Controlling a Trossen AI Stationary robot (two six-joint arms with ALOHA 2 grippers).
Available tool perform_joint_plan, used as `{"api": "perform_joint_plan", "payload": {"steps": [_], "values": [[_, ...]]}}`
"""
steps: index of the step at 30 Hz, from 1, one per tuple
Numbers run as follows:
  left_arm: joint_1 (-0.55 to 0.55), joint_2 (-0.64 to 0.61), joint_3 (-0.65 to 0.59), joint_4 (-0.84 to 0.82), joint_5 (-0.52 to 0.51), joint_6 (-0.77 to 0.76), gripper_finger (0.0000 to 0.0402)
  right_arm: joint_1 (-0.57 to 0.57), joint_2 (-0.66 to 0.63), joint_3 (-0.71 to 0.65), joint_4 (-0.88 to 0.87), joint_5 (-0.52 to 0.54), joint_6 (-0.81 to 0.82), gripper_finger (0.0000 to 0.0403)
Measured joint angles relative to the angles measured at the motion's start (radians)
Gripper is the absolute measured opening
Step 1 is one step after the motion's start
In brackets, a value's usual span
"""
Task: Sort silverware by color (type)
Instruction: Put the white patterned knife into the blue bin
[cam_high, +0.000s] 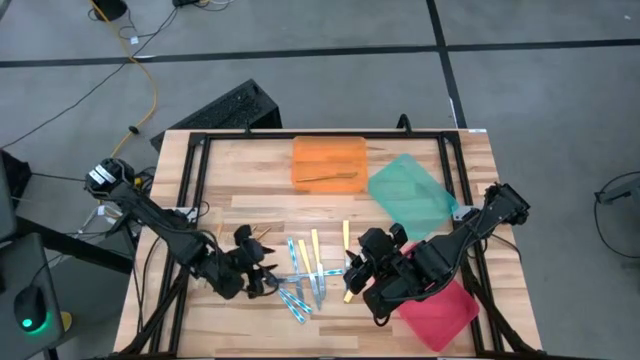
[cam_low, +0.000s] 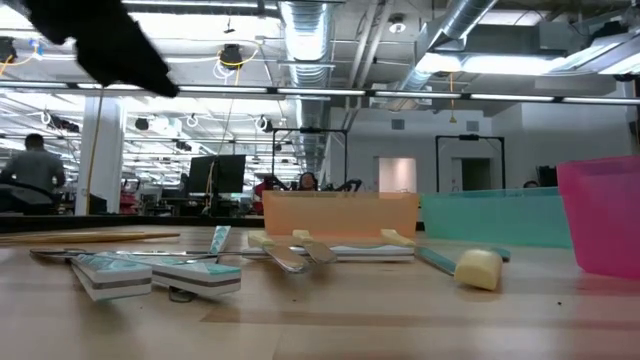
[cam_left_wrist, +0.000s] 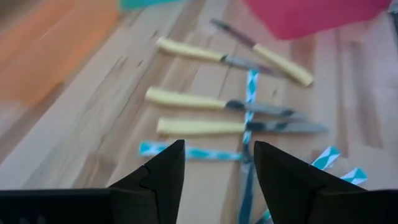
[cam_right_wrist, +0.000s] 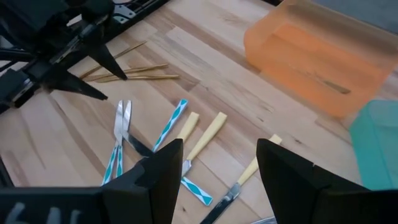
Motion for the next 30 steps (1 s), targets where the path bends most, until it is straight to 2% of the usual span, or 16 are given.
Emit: {"api": "perform_joint_plan", "payload": {"steps": [5,9,12,16,19,21,26,30], "values": [[0.083,0.0,0.0,0.148,0.133,0.222,0.0174,0.009,0.0,0.0,0.0,0.0,0.0,0.0227],[0.144,0.0,-0.005,0.208,0.186,0.342,0.0174,0.018,0.0,0.0,-0.001,0.0,0.0,0.0227],[0.187,0.0,-0.066,0.323,0.235,0.372,0.0174,0.026,0.0,0.0,-0.001,0.0,0.0,0.0227],[0.229,0.0,-0.186,0.555,0.375,0.385,0.0174,0.036,0.0,0.0,-0.002,0.0,0.008,0.0227],[0.231,0.0,-0.252,0.664,0.484,0.489,0.0174,0.04,0.0,0.0,-0.002,0.0,0.009,0.0227],[0.22,0.0,-0.283,0.718,0.516,0.578,0.0174,0.043,0.0,0.0,-0.002,0.0,0.009,0.0227],[0.244,0.019,-0.321,0.74,0.532,0.713,0.0174,0.04,0.001,0.0,0.004,0.0,0.016,0.0227],[0.295,0.062,-0.321,0.758,0.651,0.77,0.0174,0.04,0.001,0.0,0.005,0.0,0.018,0.0227]]}}
